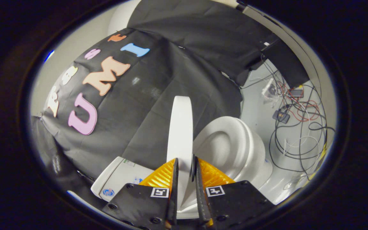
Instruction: Open the toilet lid.
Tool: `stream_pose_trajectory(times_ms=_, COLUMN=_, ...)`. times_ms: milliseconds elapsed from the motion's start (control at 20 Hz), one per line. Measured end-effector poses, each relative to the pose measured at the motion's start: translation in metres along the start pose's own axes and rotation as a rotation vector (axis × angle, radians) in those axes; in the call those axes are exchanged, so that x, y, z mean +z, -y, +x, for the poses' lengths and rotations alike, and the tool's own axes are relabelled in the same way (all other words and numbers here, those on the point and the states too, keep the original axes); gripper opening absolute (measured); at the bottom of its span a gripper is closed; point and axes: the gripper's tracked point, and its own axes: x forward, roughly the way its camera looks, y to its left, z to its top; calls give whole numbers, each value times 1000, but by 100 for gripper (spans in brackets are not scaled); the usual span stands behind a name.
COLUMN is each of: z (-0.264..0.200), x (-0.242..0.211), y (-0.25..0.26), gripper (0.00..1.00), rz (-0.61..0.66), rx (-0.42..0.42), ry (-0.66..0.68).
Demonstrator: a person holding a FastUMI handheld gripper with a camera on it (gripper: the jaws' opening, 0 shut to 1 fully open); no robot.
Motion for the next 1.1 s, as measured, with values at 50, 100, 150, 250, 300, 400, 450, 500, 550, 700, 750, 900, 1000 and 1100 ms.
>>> stream_pose_trajectory(times_ms=50, z=-2, x=1, y=-12, gripper=28, rz=-30, rx=16, ry=9)
stream_pose_trajectory(times_ms=100, z=-5, x=3, y=-26, gripper=27, rz=-63, rx=34, ry=17)
stream_pose_trajectory(times_ms=150, z=-6, x=3, y=-40, gripper=27, rz=-100, rx=51, ry=22)
stream_pose_trajectory(times_ms=250, z=-10, x=2, y=-67, gripper=27, rz=-178, rx=75, ry=28)
stream_pose_trajectory(times_ms=300, z=-12, x=0, y=-80, gripper=27, rz=-218, rx=92, ry=29)
stream_pose_trajectory(times_ms=400, z=-15, x=-4, y=-102, gripper=27, rz=-288, rx=124, ry=22)
stream_pose_trajectory(times_ms=450, z=-16, x=-6, y=-112, gripper=27, rz=-330, rx=141, ry=17)
stream_pose_trajectory(times_ms=500, z=-18, x=-10, y=-122, gripper=27, rz=-375, rx=163, ry=9)
stream_pose_trajectory(times_ms=550, z=-19, x=-14, y=-133, gripper=27, rz=-421, rx=189, ry=-1)
stream_pose_trajectory(times_ms=700, z=-20, x=-27, y=-165, gripper=27, rz=-531, rx=247, ry=-35)
stream_pose_trajectory(times_ms=750, z=-21, x=-31, y=-176, gripper=27, rz=-561, rx=265, ry=-41)
stream_pose_trajectory(times_ms=900, z=-23, x=-48, y=-206, gripper=28, rz=-616, rx=327, ry=-64)
stream_pose_trajectory(times_ms=1000, z=-23, x=-60, y=-224, gripper=28, rz=-640, rx=364, ry=-78)
stream_pose_trajectory(times_ms=1100, z=-22, x=-72, y=-238, gripper=28, rz=-651, rx=399, ry=-91)
